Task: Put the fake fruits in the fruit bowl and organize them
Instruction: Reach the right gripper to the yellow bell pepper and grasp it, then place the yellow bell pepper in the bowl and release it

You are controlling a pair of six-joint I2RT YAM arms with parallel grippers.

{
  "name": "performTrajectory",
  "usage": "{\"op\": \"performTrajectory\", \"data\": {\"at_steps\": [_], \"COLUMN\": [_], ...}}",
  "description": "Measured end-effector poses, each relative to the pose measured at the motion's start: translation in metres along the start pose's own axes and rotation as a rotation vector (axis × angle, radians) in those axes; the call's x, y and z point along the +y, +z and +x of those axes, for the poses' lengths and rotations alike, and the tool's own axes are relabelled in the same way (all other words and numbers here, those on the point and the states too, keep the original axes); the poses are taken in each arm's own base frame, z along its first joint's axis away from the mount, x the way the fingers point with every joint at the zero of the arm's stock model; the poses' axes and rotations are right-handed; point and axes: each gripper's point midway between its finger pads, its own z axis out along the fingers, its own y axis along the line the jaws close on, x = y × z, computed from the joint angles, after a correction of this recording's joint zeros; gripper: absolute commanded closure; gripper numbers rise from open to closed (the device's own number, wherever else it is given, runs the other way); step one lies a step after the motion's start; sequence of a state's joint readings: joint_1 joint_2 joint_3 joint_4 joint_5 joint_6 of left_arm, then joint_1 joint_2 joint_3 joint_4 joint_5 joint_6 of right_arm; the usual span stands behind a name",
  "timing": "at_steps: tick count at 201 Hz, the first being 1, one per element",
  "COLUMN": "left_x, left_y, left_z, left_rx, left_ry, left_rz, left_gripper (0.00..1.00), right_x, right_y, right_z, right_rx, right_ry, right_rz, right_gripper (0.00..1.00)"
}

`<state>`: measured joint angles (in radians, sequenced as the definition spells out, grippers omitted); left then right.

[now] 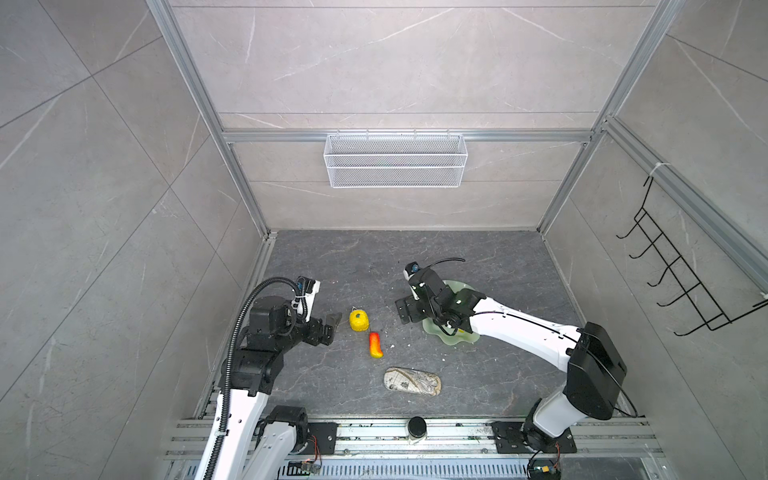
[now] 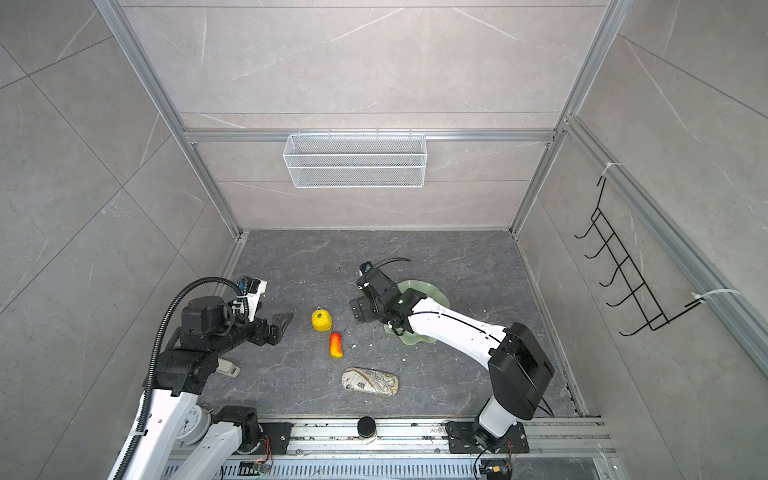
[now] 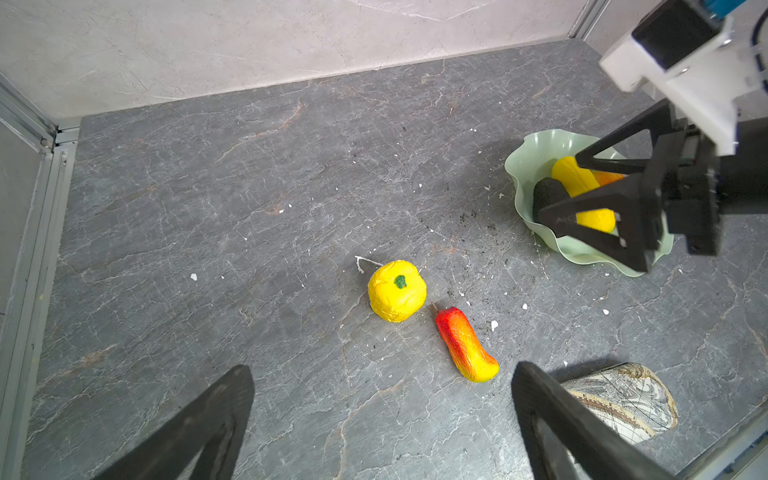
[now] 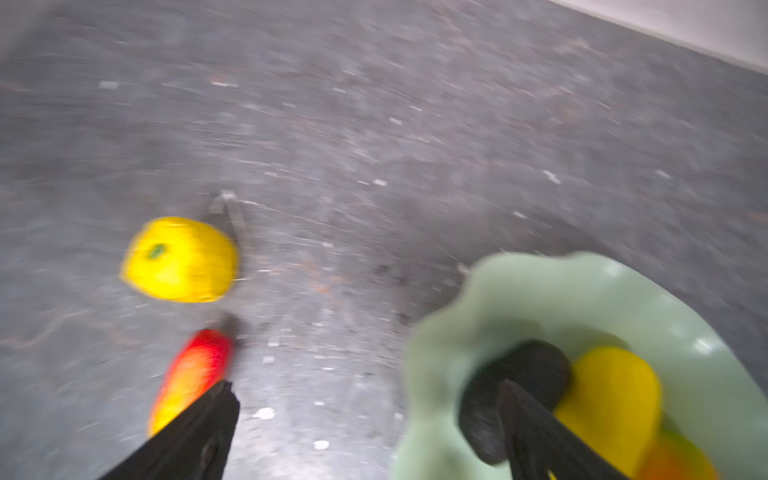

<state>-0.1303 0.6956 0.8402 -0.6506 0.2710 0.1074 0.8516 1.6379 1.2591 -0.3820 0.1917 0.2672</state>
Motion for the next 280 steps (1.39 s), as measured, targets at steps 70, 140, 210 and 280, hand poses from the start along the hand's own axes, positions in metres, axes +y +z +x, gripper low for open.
{"op": "performTrajectory", "data": {"at_steps": [70, 140, 210, 280], "left_x": [0.000, -0.001, -0.001, 0.000], "left_y": [0.000, -0.002, -0.004, -0.004], "left_z": [0.000, -0.001, -0.002, -0.002], "left_rx": [-0.001, -0.010, -0.015, -0.015], "left_ry": [-0.001, 0.002, 0.003, 0.003], "left_rz": [0.000, -0.001, -0.002, -0.004], "left_gripper": [0.00, 0.00, 0.00, 0.00], "right_x": [0.113, 0.140, 0.128, 0.112], "right_y": [0.058, 0.112, 0.142, 0.098], "right_z": [0.025, 0.007, 0.019, 0.012], "right_rx": [0.131, 0.144, 0.196, 0.167], "right_ry": [-0.156, -0.165, -0.153, -0.164], "right_rz": [-0.234, -0.222, -0.117, -0.123], "right_gripper": [0.01, 0.01, 0.34, 0.53]}}
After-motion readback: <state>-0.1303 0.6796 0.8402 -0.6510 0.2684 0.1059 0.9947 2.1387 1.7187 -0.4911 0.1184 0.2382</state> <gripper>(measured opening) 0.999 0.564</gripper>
